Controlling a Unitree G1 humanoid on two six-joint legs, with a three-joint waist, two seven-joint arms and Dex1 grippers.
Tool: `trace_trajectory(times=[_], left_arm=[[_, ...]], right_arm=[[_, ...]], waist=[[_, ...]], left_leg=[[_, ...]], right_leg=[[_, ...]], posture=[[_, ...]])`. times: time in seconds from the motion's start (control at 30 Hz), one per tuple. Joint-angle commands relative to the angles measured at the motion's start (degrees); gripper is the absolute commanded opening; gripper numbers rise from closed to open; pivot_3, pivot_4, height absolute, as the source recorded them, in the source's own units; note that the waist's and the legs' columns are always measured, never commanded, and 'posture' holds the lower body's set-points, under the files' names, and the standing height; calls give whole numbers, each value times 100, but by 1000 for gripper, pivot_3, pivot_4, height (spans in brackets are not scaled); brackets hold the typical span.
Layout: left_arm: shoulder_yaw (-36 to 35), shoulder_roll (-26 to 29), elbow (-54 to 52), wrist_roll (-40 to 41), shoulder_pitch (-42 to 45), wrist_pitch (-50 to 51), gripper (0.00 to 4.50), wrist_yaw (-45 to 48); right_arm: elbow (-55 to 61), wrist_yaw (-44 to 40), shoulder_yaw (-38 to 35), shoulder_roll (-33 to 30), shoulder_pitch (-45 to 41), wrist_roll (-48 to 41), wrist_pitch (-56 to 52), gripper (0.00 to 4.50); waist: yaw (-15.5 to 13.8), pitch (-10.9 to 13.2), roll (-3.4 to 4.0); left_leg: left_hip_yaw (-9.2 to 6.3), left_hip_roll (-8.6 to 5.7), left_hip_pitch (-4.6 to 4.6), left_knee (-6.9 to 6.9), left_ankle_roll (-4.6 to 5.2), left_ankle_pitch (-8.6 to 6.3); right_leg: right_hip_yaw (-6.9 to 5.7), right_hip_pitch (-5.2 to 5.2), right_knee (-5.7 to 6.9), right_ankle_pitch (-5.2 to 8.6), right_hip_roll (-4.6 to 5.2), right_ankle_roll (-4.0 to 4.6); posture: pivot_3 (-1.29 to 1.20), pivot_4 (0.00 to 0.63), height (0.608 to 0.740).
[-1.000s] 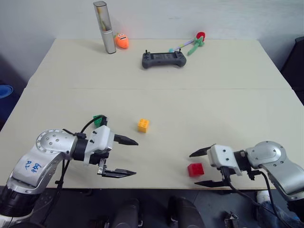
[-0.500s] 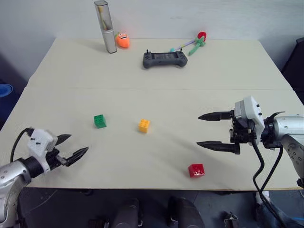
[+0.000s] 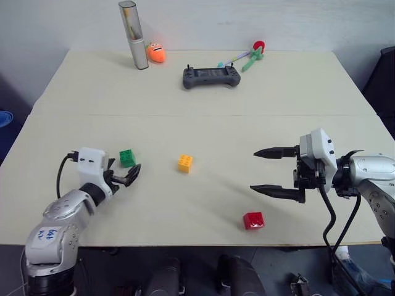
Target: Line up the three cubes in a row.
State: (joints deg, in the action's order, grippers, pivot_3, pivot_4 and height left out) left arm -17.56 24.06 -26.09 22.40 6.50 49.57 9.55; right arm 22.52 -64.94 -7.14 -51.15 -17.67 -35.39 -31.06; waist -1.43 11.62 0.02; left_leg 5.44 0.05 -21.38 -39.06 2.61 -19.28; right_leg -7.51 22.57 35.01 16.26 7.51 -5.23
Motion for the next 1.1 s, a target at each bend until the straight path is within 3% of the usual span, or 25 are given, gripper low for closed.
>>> trace_trajectory(times=[0.03,0.3,0.47,0.67,0.77,0.97,1.1], left_arm=[[113,-298,77,-209,301,184,4500,-508],[393,-795,688,-633,855,66,4500,-1015],[384,-881,808,-724,976,-58,3371,-1056],[280,-927,766,-717,845,-109,1506,-1058],[223,-786,778,-659,794,-243,1510,-830],[492,751,569,319,664,-917,1510,2225],[1271,2226,-24,864,440,-1310,1510,4830]], right_arm=[[188,51,-114,-1,38,-32,120,4474],[280,171,-73,29,43,-60,90,4474],[254,205,-74,19,72,-23,108,4500],[259,270,-27,54,145,47,156,4500],[300,263,-16,48,196,32,154,4500],[448,-514,-47,-374,738,97,463,4500],[369,-1020,-87,-705,1113,265,793,4500]], waist=[[-6,-1,-2],[-19,-2,-8],[-16,-2,-9],[-22,-2,-9],[-16,-2,-9],[-9,0,-13],[11,2,-15]], left_leg=[[0,-1,0,-1,0,0],[-1,-4,-1,-1,2,1],[-1,-4,-1,-1,1,3],[-2,-5,-1,-1,2,3],[-2,-4,-1,-1,2,3],[-2,0,-3,0,-4,2],[-3,0,-6,2,-29,-14]], right_leg=[[1,-1,0,-1,1,-1],[0,-1,-3,-3,3,-5],[0,-1,-3,-3,3,-5],[-1,-2,-4,-3,5,-5],[-1,-2,-4,-3,5,-5],[-3,2,-6,-2,0,-3],[0,5,-36,-1,6,-2]], posture=[[0,150,740],[0,150,740],[0,150,740],[0,150,740],[0,150,740],[0,150,740],[0,150,740]])
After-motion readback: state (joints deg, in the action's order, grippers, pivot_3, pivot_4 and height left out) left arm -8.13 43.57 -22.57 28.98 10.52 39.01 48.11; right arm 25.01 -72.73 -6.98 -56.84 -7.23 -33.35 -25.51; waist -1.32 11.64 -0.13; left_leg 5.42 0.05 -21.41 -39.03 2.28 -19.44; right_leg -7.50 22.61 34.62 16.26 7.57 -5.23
